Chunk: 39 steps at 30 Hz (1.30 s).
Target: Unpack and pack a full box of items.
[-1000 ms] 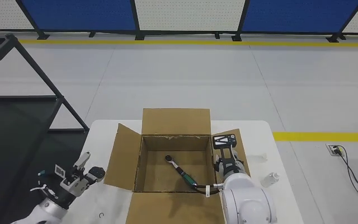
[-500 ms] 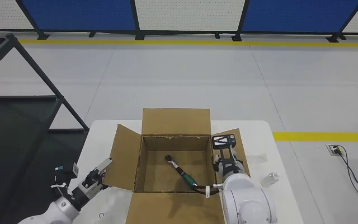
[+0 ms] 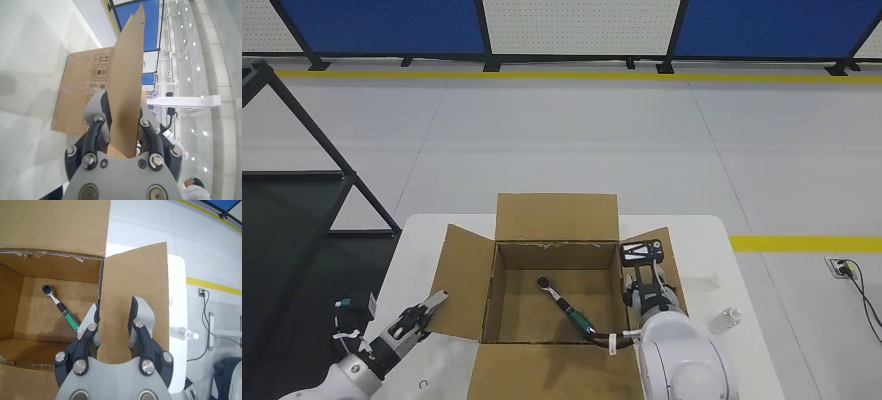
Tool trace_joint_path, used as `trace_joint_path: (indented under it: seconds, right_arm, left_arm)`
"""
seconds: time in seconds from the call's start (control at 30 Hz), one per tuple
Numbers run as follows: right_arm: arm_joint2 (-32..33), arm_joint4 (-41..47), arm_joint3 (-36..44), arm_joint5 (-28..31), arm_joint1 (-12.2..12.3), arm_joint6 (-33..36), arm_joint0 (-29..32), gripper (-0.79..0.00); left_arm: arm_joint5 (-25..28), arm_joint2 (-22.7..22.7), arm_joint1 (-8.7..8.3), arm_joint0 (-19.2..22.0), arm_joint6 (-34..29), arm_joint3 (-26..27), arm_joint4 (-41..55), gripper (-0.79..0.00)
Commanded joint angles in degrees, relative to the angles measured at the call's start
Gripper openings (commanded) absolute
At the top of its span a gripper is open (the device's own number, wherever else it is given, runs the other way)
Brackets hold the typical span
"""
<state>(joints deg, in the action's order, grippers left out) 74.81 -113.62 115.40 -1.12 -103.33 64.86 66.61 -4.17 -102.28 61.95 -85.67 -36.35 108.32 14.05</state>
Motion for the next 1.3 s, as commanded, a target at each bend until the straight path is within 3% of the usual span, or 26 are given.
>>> trace_joint_path:
  seconds: [0.0, 0.53, 1.03, 1.17, 1.27]
  right_arm:
    - [0.08, 0.14, 0.95, -0.17, 0.07, -0.3, 0.73, -0.428]
    - [2.13, 4.04, 7.69, 1.46, 0.91, -3.42, 7.54, -0.419]
    - [5.28, 6.49, 15.52, -1.14, 3.0, -6.48, 14.8, -0.406]
    - [6.38, 6.47, 15.82, -1.24, 3.32, -5.54, 16.05, -0.394]
    - [7.44, 6.89, 15.0, -1.14, 3.48, -4.46, 16.1, -0.339]
  left_arm:
    - [-0.01, -0.2, -0.01, 0.0, 0.43, 0.11, 0.32, -0.785]
    - [-0.56, -0.59, -0.23, 1.44, 1.5, -1.01, 1.46, -0.785]
    - [0.13, -2.57, -0.69, 2.1, 0.25, -3.45, 2.09, -0.785]
    - [0.19, -2.27, -0.83, 3.04, -0.48, -4.3, 2.05, -0.785]
    - [0.07, -1.81, -0.97, 4.0, -1.34, -5.04, 1.52, -0.785]
